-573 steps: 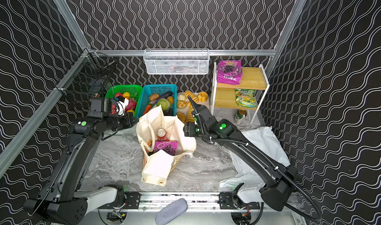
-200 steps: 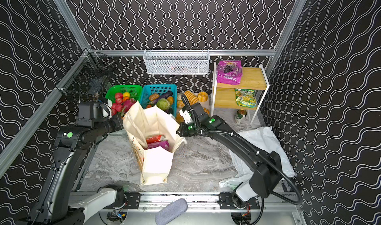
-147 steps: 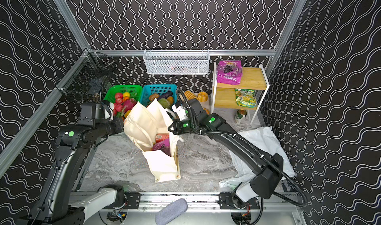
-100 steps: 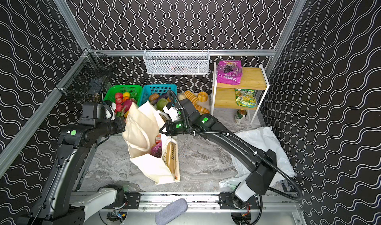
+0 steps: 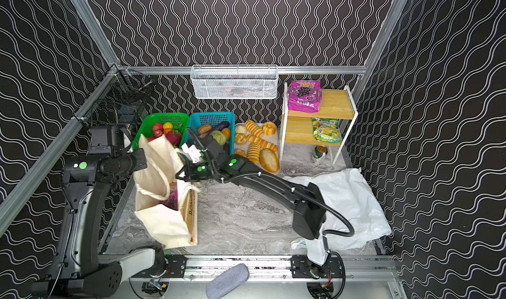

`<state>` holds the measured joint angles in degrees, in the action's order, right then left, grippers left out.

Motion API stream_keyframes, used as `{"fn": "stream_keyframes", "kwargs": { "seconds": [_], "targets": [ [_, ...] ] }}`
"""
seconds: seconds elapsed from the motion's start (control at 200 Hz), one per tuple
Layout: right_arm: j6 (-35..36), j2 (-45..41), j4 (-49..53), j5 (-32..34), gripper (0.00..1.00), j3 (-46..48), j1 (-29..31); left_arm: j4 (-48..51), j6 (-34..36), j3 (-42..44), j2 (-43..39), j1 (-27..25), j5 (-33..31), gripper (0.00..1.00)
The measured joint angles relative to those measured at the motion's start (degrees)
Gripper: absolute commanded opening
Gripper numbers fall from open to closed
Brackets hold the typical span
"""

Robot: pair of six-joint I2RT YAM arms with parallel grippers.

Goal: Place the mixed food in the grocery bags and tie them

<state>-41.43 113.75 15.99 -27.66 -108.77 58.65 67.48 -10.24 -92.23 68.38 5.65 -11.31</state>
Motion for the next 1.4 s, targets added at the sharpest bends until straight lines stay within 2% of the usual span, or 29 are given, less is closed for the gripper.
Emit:
{"fn": "stream_keyframes", "kwargs": {
  "seconds": [0.15, 0.37, 0.52, 0.661, 0.756, 0.831, 0.891, 0.946, 1.001, 1.076, 1.171, 1.246, 1.326, 1.401],
  "targets": [
    [-1.22, 10.82, -0.2, 0.98, 0.0, -14.47, 1.62, -0.28, 4.83, -3.48, 4.35, 7.04, -2.6, 0.0],
    [-3.23, 19.74, -1.29, 1.11, 0.0, -26.67, 4.37, -0.72, 7.58, -11.34, 10.23, 14.05, -4.09, 0.0],
    [-4.66, 23.02, -2.73, 0.79, 0.0, -29.68, 4.76, -2.38, 8.87, -11.72, 10.4, 16.59, -6.01, 0.0],
    [-5.46, 23.71, -4.9, 0.37, 0.0, -27.5, 5.33, -6.19, 9.42, -4.94, 8.68, 17.16, -8.66, 0.0],
    [-5.55, 24.48, -6.64, -1.77, 0.32, -27.21, 5.35, -7.32, 10.36, -1.68, 7.56, 17.31, -9.94, 0.24],
    [-5.29, 24.26, -8.87, -3.78, 0.4, -26.86, 5.14, -8.07, 10.38, -1.29, 6.82, 17.46, -11.21, 0.56],
    [-3.91, 23.23, -10.03, -4.44, 0.52, -26.1, 5.03, -8.41, 10.38, -2.51, 6.34, 17.64, -12.26, 0.72],
    [-2.64, 21.9, -9.86, -4.52, 0.62, -25.88, 4.72, -8.57, 10.34, -4.07, 6.25, 17.64, -12.59, 0.91],
    [-0.98, 20.41, -9.75, -4.55, 0.66, -25.97, 4.35, -8.55, 10.34, -6.05, 6.29, 17.64, -12.83, 0.98],
    [1.27, 18.12, -9.44, -4.11, 0.7, -26.27, 3.28, -8.11, 10.12, -9.18, 6.25, 17.66, -12.7, 0.99],
    [4.68, 13.73, -8.28, -1.2, 0.75, -24.41, 1.68, -6.95, 9.6, -13.94, 6.12, 17.66, -11.06, 0.99],
    [7.32, 8.96, -6.56, 1.42, 0.79, -20.35, 0.2, -6.58, 8.87, -17.09, 5.11, 17.66, -5.99, 0.96],
    [10.36, 2.58, -5.49, 5.07, 0.8, -13.38, -1.64, -7.5, 7.85, -18.29, 3.02, 17.64, 3.41, 0.92],
    [13.22, -5.51, -4.96, 9.88, 0.81, -3.82, -3.87, -11.65, 4.26, -14.29, 0.37, 17.31, 16.76, 0.85]
  ]
}}
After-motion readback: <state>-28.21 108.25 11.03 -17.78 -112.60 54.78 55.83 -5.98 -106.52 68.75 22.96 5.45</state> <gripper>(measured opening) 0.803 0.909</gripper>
